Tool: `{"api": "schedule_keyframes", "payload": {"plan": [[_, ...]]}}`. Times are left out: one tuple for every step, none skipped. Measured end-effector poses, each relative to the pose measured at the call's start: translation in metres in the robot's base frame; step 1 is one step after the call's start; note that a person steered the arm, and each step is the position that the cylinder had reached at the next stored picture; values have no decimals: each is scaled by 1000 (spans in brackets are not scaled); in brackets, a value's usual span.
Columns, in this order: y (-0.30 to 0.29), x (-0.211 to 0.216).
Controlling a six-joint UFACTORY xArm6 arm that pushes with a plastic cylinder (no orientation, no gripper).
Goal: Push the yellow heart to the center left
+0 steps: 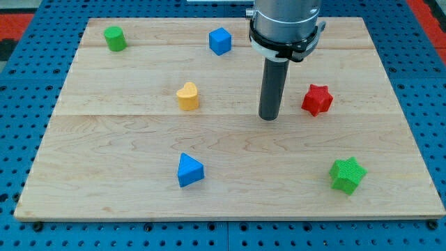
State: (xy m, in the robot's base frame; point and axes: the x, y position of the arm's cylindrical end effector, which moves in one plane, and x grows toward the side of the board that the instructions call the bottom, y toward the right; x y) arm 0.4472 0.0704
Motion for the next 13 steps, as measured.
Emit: {"api": "schedule_keyframes", "payload": {"plan": [[-24, -33], [-61, -44], [-123, -44], [-128, -44], [-132, -44], [-166, -44], [-227, -44], [-240, -42], [-182, -25], [-195, -11], [-242, -8], [-271, -12], [-286, -15]]}}
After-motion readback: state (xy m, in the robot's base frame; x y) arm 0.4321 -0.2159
